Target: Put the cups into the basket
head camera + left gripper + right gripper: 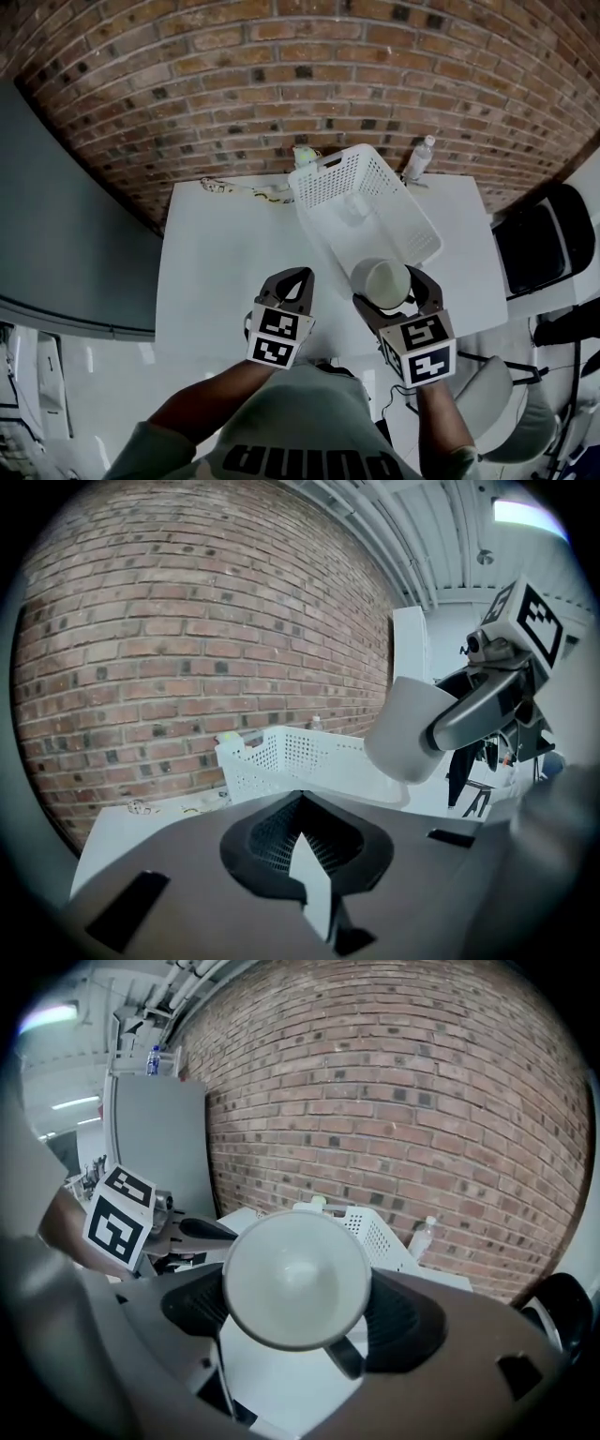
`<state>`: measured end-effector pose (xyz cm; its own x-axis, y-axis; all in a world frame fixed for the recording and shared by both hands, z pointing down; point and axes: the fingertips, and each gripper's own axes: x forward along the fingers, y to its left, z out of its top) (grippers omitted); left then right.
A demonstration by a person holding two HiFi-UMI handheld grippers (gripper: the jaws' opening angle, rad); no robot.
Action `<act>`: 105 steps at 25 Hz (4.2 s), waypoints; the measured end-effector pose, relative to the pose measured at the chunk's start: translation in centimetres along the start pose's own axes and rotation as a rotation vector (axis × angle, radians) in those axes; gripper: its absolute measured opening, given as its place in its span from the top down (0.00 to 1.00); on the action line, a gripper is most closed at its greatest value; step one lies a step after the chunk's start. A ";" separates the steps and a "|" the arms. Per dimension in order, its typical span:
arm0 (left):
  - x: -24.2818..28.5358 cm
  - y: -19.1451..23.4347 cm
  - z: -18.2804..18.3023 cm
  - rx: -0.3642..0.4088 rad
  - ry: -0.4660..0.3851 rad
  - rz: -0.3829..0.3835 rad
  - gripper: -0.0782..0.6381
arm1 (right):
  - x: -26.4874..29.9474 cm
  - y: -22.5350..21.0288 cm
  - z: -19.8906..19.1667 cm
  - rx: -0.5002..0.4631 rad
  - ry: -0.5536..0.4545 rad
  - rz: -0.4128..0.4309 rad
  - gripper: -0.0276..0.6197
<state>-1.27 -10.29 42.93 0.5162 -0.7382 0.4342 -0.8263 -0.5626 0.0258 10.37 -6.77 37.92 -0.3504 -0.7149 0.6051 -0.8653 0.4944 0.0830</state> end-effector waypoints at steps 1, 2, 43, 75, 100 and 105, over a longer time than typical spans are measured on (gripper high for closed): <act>0.1 0.4 0.2 -0.004 -0.002 0.010 0.89 | 0.4 -0.4 0.3 -0.006 0.003 0.007 0.33; 0.2 0.8 0.4 -0.009 -0.004 0.019 0.89 | 0.9 -0.7 0.6 -0.012 0.005 0.015 0.33; 10.8 9.7 -2.4 -0.164 0.166 0.218 0.89 | 22.0 -4.7 -5.4 -0.460 0.413 0.478 0.33; 12.7 9.4 -3.3 -0.168 0.188 0.170 0.89 | 24.9 -5.4 -13.0 -0.727 0.606 0.557 0.33; 8.3 6.9 -1.2 -0.142 0.075 0.083 0.89 | 14.9 -4.7 -1.3 -0.281 0.267 0.252 0.34; 6.8 6.3 -0.5 -0.135 0.042 0.062 0.89 | 12.9 -3.6 -1.3 -0.191 0.217 0.149 0.39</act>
<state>-3.07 -18.64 46.51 0.4555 -0.7521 0.4762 -0.8806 -0.4591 0.1173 9.41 -17.13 46.47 -0.3661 -0.5156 0.7747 -0.7198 0.6845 0.1155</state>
